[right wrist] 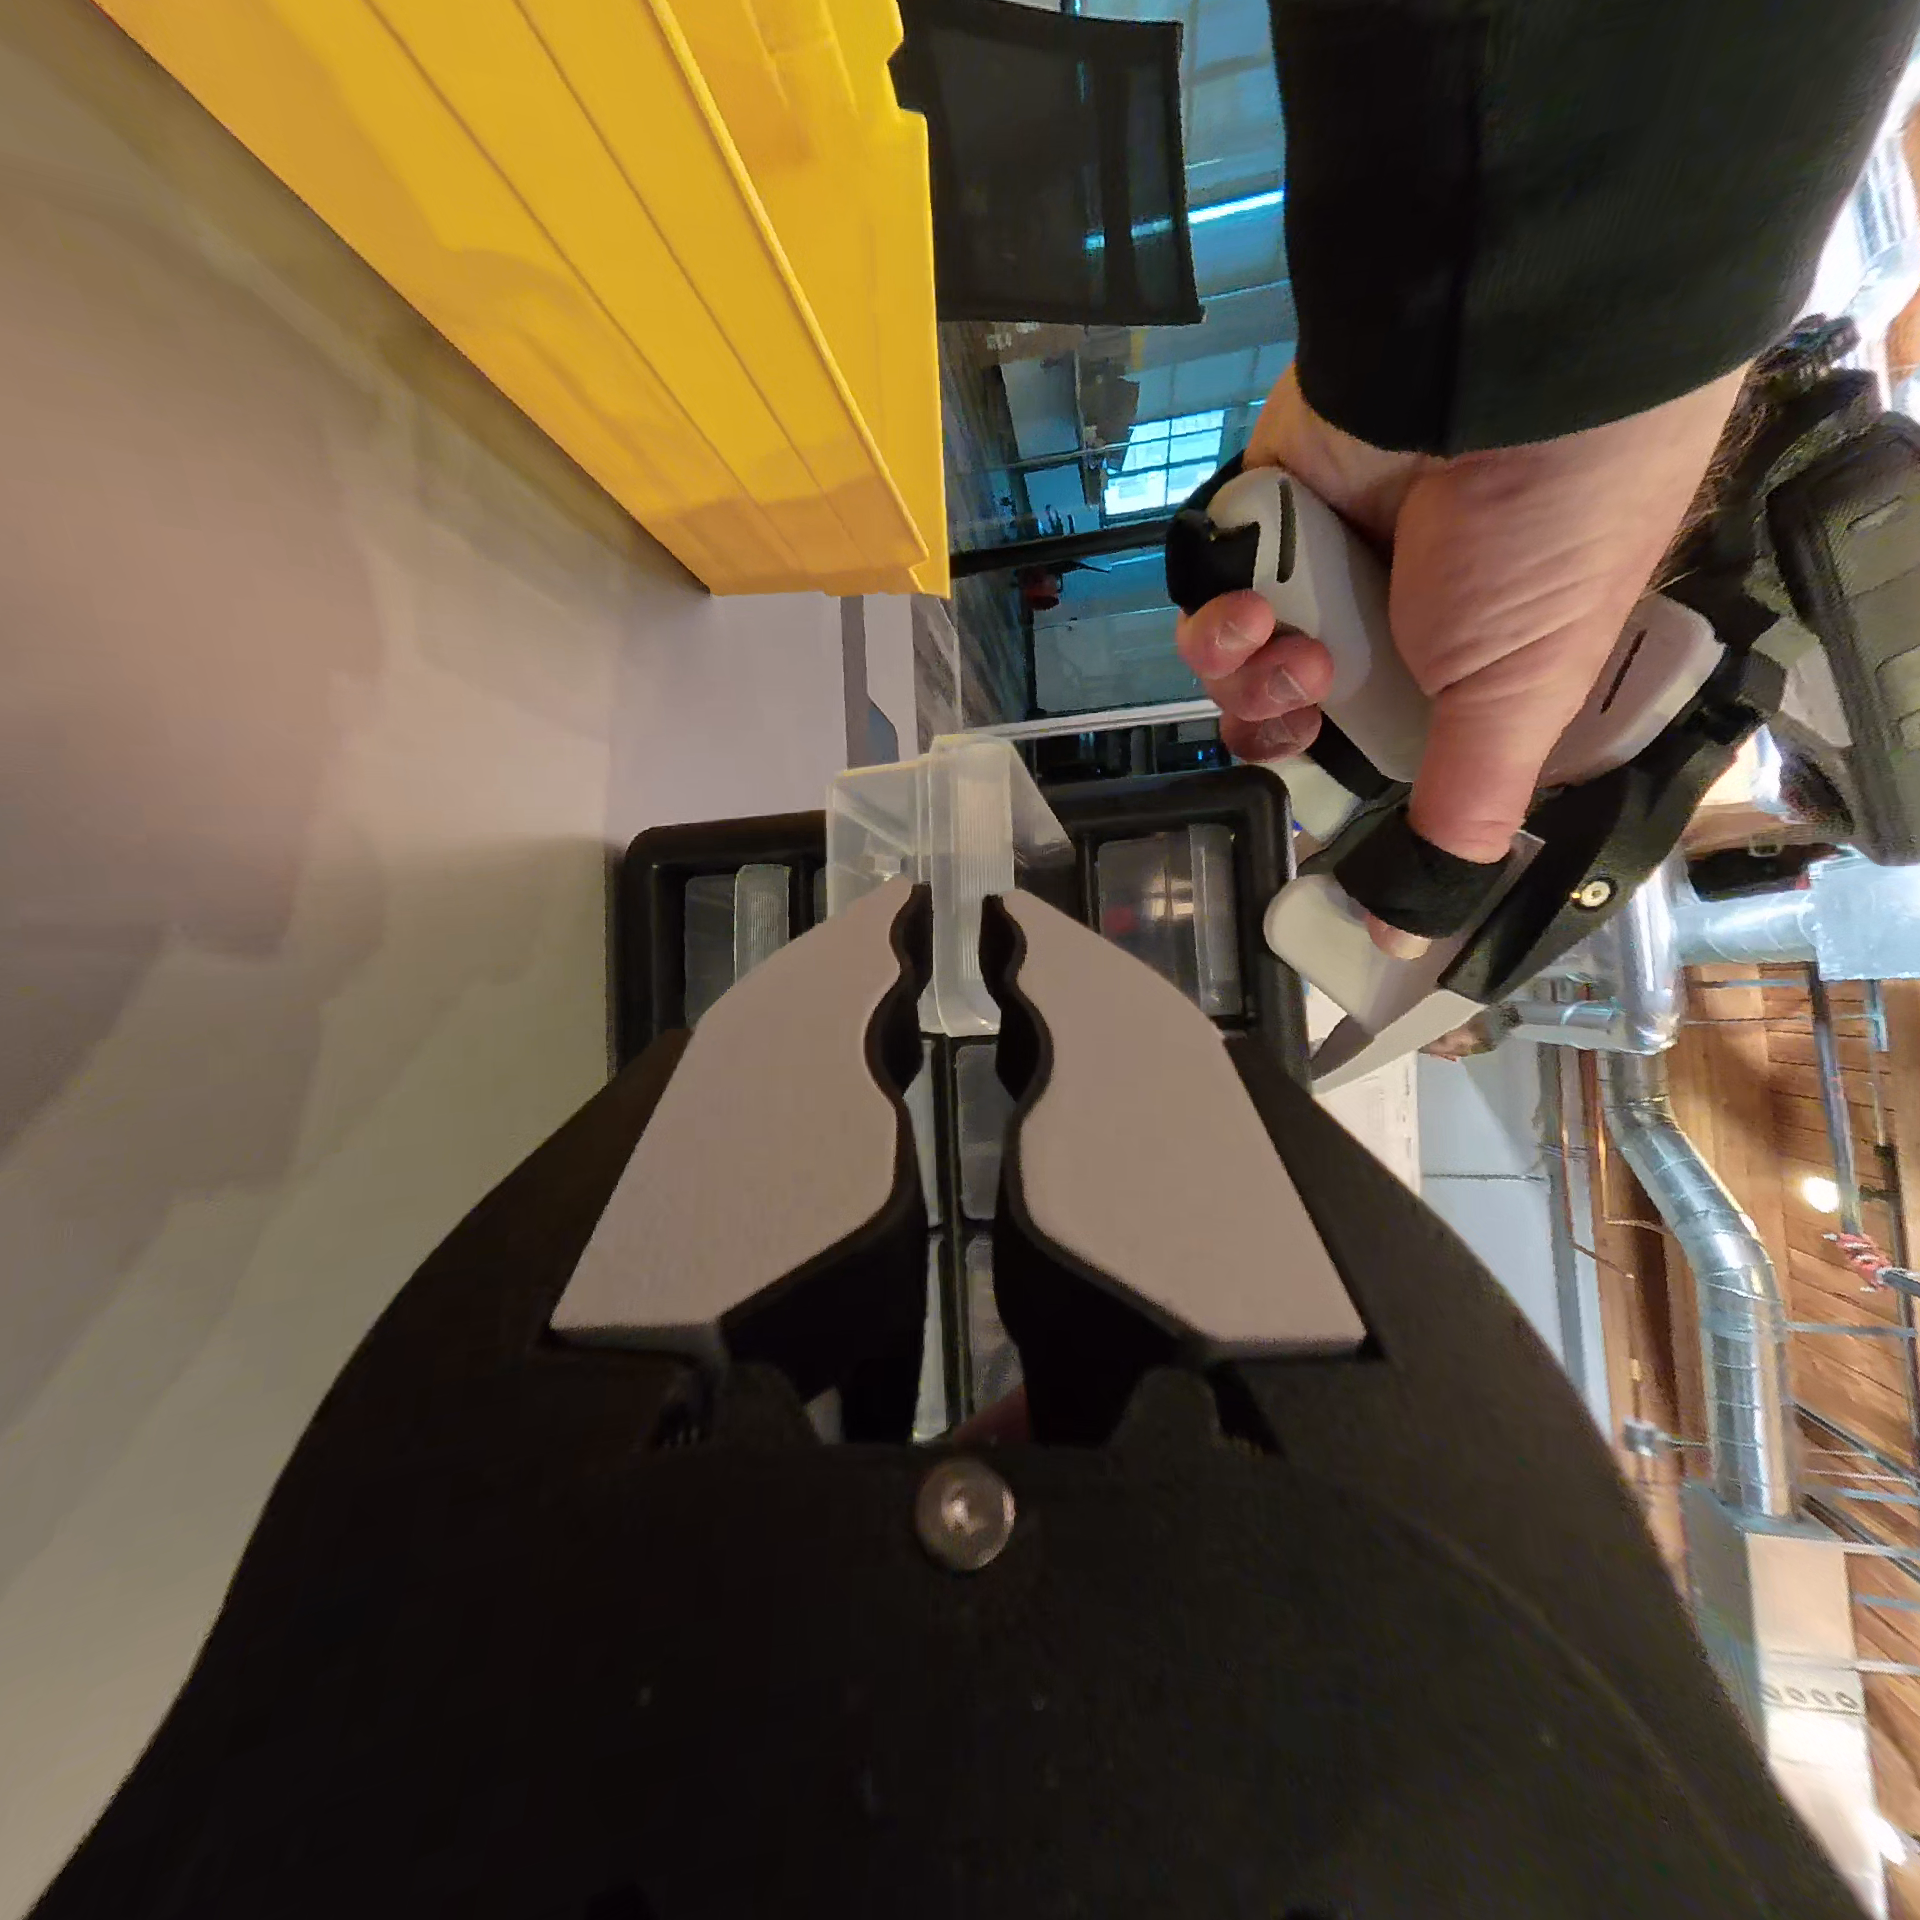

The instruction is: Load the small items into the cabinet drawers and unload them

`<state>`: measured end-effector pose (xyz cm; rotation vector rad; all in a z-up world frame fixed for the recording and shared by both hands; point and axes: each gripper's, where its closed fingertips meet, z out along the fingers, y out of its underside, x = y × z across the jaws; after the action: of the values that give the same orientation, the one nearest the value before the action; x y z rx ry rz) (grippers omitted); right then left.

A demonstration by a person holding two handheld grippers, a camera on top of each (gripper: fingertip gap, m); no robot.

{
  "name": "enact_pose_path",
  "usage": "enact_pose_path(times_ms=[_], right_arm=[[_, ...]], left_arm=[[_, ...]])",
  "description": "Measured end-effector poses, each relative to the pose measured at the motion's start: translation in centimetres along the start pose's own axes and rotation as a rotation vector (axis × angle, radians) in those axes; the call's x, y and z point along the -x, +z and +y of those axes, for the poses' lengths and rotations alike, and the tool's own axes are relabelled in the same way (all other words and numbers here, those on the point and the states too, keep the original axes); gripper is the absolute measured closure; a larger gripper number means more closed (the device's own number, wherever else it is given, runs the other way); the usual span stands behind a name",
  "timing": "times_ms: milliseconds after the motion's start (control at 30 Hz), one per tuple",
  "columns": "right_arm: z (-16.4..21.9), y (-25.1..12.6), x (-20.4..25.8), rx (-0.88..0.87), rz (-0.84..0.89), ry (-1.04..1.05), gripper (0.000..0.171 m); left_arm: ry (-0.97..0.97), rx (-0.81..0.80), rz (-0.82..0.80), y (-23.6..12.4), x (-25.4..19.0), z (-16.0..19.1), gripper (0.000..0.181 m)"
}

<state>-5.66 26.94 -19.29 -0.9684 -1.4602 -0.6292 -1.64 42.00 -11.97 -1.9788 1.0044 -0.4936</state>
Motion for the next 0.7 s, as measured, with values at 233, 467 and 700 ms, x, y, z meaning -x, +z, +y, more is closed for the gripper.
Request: enact_pose_path(times_ms=[233, 467, 700], right_arm=[[-0.3, 0.1, 0.7, -0.032, -0.054, 0.033, 0.162], [-1.2, -0.8, -0.3, -0.108, -0.162, 0.172, 0.156], [0.2, 0.4, -1.4, -0.036, -0.659, 0.591, 0.149]], left_arm=[[-0.001, -0.003, 0.004, 0.0, 0.1, 0.0, 0.093], [-0.003, -0.006, 0.008, 0.0, 0.1, 0.0, 0.093], [-0.005, -0.006, 0.008, 0.0, 0.1, 0.0, 0.092]])
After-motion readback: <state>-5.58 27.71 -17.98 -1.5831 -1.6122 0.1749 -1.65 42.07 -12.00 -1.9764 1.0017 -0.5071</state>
